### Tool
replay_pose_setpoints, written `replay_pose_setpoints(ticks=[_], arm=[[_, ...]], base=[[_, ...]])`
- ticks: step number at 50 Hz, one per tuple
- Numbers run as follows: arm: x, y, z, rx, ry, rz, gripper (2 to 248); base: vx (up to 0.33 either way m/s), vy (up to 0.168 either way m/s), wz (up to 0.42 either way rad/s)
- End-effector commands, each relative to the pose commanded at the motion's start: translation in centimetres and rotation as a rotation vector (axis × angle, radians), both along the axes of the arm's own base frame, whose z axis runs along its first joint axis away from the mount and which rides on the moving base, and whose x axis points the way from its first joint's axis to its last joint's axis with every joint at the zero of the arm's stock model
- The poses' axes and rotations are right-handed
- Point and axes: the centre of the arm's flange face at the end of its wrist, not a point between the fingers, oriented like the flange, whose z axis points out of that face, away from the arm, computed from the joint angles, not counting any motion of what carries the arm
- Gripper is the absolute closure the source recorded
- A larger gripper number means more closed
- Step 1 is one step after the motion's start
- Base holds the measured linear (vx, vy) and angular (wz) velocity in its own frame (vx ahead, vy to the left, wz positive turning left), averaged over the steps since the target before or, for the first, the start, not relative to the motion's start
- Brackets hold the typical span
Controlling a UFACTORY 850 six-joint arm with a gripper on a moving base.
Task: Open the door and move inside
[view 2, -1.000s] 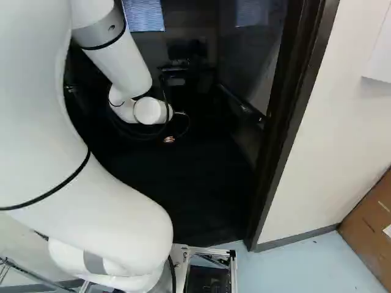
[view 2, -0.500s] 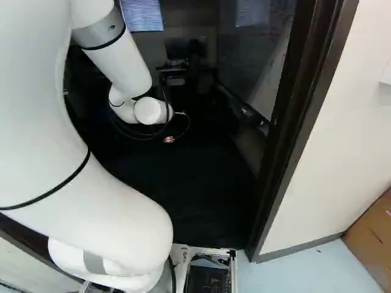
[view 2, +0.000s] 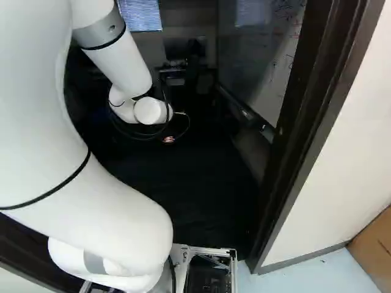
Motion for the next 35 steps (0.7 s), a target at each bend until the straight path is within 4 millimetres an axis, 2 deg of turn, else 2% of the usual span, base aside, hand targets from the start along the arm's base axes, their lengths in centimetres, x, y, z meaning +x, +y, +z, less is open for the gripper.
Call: replay_pose_setpoints(ticks=[17,35], arm=[[0.00,0.00,0.00,0.000,0.000,0.000,3],[0.00,0.00,0.00,0.000,0.000,0.000,3]], base=[[0.121,0.003,0.000],[0.098,0.020,0.120]])
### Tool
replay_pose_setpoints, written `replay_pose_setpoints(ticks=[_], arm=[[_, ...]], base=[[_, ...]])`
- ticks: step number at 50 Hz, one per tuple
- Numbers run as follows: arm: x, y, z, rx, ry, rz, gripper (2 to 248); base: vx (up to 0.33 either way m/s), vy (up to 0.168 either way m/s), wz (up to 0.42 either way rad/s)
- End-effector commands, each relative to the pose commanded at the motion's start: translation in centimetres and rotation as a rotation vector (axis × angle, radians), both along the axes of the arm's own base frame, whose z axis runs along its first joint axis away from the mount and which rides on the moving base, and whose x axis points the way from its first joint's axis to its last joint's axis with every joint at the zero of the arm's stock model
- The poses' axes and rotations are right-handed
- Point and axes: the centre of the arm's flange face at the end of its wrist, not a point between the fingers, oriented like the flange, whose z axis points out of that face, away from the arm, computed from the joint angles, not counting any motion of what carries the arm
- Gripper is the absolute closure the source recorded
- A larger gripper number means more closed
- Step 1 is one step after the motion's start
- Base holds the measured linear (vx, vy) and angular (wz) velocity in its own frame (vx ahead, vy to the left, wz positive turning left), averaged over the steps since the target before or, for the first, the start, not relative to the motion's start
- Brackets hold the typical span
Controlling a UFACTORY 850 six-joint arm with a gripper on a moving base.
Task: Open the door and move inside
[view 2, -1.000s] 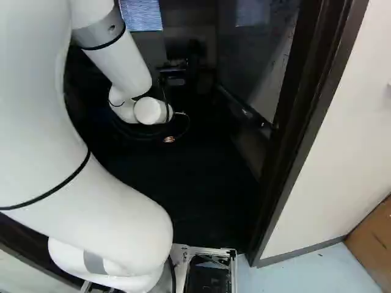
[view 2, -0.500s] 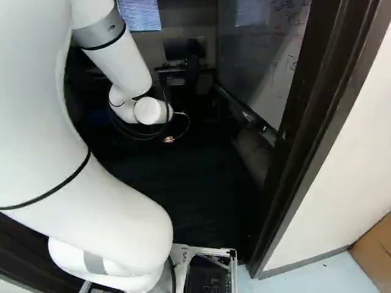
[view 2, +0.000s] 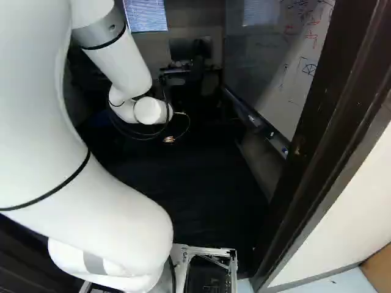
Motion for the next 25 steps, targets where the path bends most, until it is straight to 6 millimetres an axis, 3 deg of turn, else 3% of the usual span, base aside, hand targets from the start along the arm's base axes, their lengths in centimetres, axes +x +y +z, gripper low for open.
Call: replay_pose_setpoints(ticks=[25], arm=[[0.00,0.00,0.00,0.000,0.000,0.000,3]], base=[[0.129,0.038,0.164]])
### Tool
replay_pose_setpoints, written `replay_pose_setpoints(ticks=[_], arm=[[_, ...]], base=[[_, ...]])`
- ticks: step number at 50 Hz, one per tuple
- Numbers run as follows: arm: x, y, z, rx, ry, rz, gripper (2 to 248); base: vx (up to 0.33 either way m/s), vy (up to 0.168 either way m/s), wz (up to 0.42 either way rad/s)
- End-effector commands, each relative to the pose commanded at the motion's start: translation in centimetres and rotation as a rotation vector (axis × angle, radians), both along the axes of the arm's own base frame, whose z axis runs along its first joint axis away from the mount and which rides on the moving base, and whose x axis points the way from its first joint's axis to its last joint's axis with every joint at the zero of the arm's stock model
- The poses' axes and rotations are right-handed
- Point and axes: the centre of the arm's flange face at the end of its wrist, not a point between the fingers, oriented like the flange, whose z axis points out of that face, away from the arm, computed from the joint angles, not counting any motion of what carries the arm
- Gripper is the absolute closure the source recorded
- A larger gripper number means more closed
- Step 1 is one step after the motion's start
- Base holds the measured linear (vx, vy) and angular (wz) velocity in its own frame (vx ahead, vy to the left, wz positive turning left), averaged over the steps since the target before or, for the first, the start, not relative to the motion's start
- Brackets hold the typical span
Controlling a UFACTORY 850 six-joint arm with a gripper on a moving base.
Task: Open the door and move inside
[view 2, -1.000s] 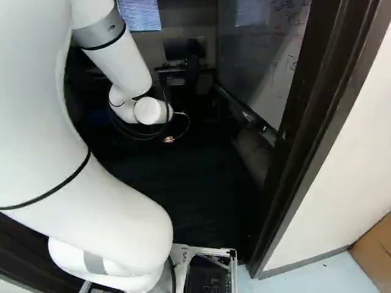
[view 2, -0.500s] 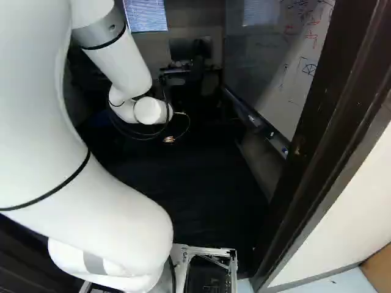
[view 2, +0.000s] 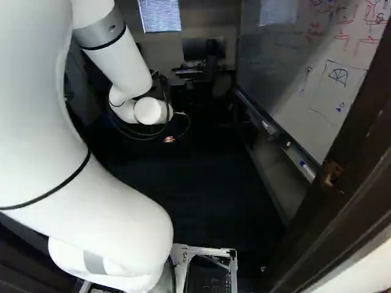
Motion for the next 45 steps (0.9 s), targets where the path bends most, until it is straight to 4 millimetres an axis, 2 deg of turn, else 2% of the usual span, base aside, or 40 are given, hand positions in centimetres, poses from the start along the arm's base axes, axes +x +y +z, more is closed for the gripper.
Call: replay_pose_setpoints(ticks=[26,45], arm=[[0.00,0.00,0.00,0.000,0.000,0.000,3],[0.00,0.00,0.00,0.000,0.000,0.000,3]], base=[[0.172,0.048,0.212],[0.183,0.007,0.016]])
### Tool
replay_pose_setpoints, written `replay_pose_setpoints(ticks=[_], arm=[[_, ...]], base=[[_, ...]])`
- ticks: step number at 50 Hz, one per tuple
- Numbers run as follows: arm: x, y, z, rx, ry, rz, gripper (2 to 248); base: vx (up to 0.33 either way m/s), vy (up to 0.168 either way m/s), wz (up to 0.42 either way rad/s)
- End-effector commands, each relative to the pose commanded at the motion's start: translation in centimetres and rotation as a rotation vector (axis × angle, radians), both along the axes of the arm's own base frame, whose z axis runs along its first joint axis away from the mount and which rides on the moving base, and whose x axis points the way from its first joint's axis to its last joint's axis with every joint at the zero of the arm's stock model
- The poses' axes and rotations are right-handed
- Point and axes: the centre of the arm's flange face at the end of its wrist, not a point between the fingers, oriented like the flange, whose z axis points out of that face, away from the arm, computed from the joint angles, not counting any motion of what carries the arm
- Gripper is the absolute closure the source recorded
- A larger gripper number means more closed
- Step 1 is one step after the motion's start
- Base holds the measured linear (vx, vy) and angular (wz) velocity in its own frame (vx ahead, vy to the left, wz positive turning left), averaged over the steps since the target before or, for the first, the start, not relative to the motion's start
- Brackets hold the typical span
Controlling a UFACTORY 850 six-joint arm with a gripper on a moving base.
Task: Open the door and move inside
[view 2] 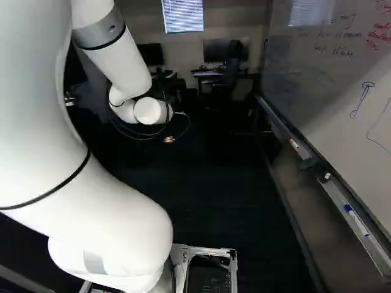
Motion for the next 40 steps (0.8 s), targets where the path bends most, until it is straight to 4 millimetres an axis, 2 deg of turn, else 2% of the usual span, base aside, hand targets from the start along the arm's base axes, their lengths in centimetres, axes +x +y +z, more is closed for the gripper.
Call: replay_pose_setpoints(ticks=[40], arm=[[0.00,0.00,0.00,0.000,0.000,0.000,3]], base=[[0.177,0.009,0.012]])
